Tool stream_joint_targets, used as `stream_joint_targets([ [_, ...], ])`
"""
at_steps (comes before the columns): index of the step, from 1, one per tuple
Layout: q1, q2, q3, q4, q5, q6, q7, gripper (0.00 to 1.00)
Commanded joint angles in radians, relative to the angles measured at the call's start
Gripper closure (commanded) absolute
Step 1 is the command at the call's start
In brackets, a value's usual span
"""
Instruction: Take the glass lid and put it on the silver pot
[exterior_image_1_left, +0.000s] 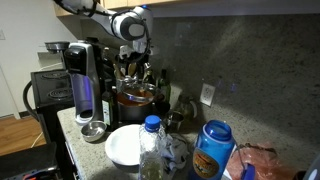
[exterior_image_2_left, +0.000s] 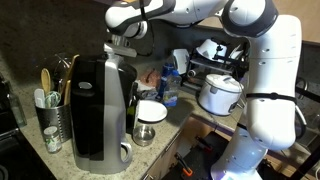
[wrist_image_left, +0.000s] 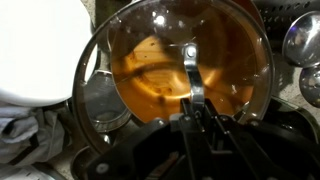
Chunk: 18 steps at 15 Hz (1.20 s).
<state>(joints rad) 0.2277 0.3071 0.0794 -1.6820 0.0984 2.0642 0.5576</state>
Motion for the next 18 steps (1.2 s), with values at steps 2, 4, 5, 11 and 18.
stream_joint_targets([
  [2, -0.019, -0.185, -0.001, -0.197, 0.015, 0.044, 0.019, 0.96],
  [4, -0.029, -0.225, 0.001, -0.246, 0.020, 0.063, 0.015, 0.96],
  [5, -0.035, -0.245, 0.001, -0.268, 0.023, 0.081, 0.018, 0.96],
  [11, -0.079, -0.278, 0.002, -0.308, 0.055, 0.123, -0.021, 0.96],
  [18, -0.093, -0.206, 0.010, -0.235, 0.084, 0.074, -0.056, 0.96],
])
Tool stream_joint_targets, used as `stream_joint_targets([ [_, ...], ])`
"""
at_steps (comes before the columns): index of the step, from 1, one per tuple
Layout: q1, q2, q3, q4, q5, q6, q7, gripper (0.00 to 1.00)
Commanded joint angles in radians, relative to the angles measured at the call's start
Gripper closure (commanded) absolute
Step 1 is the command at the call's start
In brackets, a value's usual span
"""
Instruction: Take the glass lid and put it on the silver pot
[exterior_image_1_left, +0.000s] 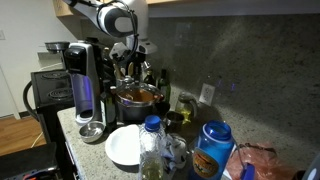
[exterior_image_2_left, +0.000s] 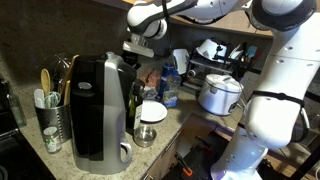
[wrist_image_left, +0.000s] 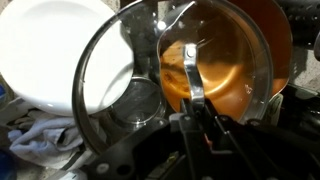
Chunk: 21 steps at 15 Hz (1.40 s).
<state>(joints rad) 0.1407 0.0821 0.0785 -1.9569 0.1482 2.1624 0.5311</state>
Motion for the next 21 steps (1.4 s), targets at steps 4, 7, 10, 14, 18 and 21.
stream_joint_targets([
  [4, 0.007, 0.050, 0.030, 0.062, 0.045, -0.045, -0.026, 0.96],
  [7, 0.017, 0.084, 0.038, 0.097, 0.045, -0.061, -0.027, 0.96],
  [10, 0.017, 0.118, 0.038, 0.131, 0.044, -0.084, -0.029, 0.96],
  [14, 0.022, 0.137, 0.040, 0.146, 0.051, -0.084, -0.036, 0.96],
  [18, 0.024, 0.142, 0.048, 0.141, 0.090, -0.068, -0.077, 0.96],
  [21, 0.029, 0.145, 0.052, 0.142, 0.106, -0.067, -0.087, 0.96],
])
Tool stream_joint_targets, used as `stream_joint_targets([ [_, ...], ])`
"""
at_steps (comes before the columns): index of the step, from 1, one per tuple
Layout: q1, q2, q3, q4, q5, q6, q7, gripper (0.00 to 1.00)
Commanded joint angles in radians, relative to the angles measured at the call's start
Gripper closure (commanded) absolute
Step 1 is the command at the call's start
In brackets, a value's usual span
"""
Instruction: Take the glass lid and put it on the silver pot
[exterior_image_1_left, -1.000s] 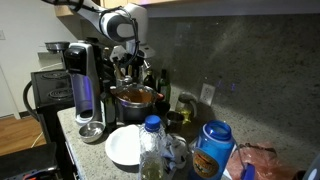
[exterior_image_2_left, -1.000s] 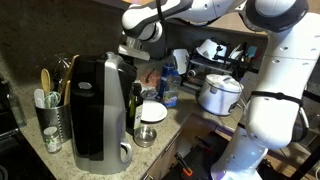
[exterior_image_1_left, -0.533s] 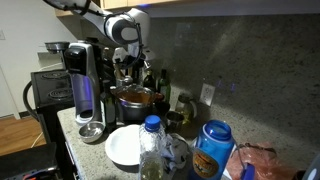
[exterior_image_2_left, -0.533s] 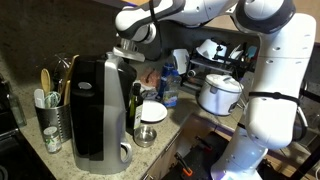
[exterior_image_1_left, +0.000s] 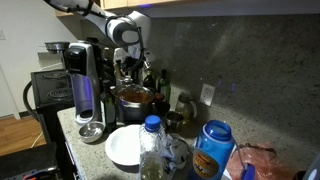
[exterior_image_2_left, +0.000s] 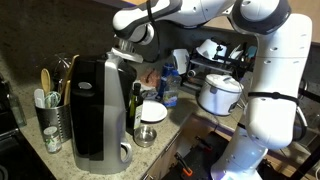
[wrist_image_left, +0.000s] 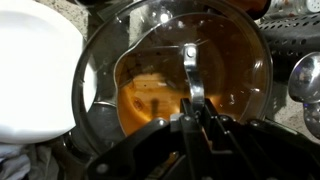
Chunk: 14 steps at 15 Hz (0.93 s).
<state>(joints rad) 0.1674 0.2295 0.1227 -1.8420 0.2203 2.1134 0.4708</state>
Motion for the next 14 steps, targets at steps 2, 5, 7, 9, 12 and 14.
stream_joint_targets([
  [2, 0.008, -0.002, 0.012, 0.026, 0.034, -0.012, -0.025, 0.96],
  [5, 0.008, 0.016, 0.008, 0.034, 0.025, 0.006, -0.035, 0.96],
  [7, 0.008, 0.024, 0.006, 0.040, 0.020, 0.015, -0.039, 0.96],
  [9, 0.009, 0.036, 0.006, 0.049, 0.015, 0.028, -0.049, 0.96],
  [12, 0.009, 0.057, 0.005, 0.064, 0.018, 0.046, -0.055, 0.96],
  [14, 0.009, 0.076, 0.004, 0.080, 0.014, 0.044, -0.064, 0.96],
])
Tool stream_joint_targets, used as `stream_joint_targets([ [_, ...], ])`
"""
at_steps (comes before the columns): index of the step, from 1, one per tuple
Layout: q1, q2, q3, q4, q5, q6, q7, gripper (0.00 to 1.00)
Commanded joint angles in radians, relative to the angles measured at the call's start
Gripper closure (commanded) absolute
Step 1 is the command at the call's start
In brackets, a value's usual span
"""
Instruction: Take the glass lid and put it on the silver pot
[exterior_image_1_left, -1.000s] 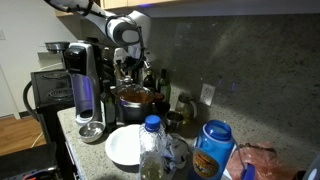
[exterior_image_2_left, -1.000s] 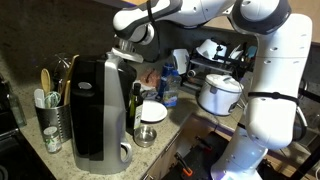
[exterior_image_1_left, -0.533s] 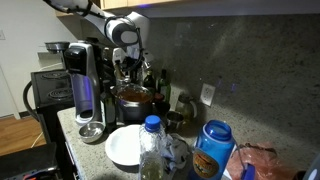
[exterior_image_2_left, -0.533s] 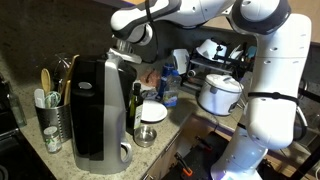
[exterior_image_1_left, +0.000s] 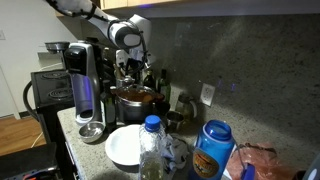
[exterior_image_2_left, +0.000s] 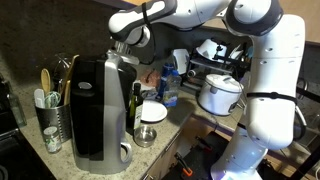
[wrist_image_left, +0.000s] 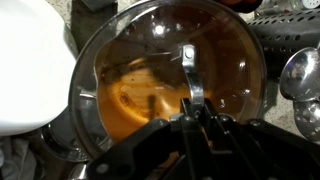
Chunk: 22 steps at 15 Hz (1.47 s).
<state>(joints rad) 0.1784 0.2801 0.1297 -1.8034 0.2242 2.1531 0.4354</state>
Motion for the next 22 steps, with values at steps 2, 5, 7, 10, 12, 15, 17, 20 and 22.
stream_joint_targets([
  [2, -0.002, 0.037, -0.005, 0.052, 0.008, -0.002, -0.026, 0.96],
  [5, -0.002, 0.049, -0.004, 0.065, 0.013, -0.012, -0.024, 0.96],
  [7, -0.002, 0.055, -0.004, 0.074, 0.014, -0.025, -0.022, 0.96],
  [10, -0.003, 0.060, -0.004, 0.083, 0.015, -0.037, -0.024, 0.96],
  [12, -0.005, 0.064, -0.002, 0.087, 0.021, -0.047, -0.029, 0.96],
  [15, -0.006, 0.073, 0.000, 0.097, 0.027, -0.065, -0.033, 0.96],
  [17, -0.007, 0.077, 0.003, 0.105, 0.035, -0.080, -0.035, 0.96],
  [20, -0.004, 0.089, 0.005, 0.121, 0.039, -0.099, -0.034, 0.96],
  [22, 0.002, 0.098, 0.007, 0.131, 0.042, -0.112, -0.026, 0.96],
])
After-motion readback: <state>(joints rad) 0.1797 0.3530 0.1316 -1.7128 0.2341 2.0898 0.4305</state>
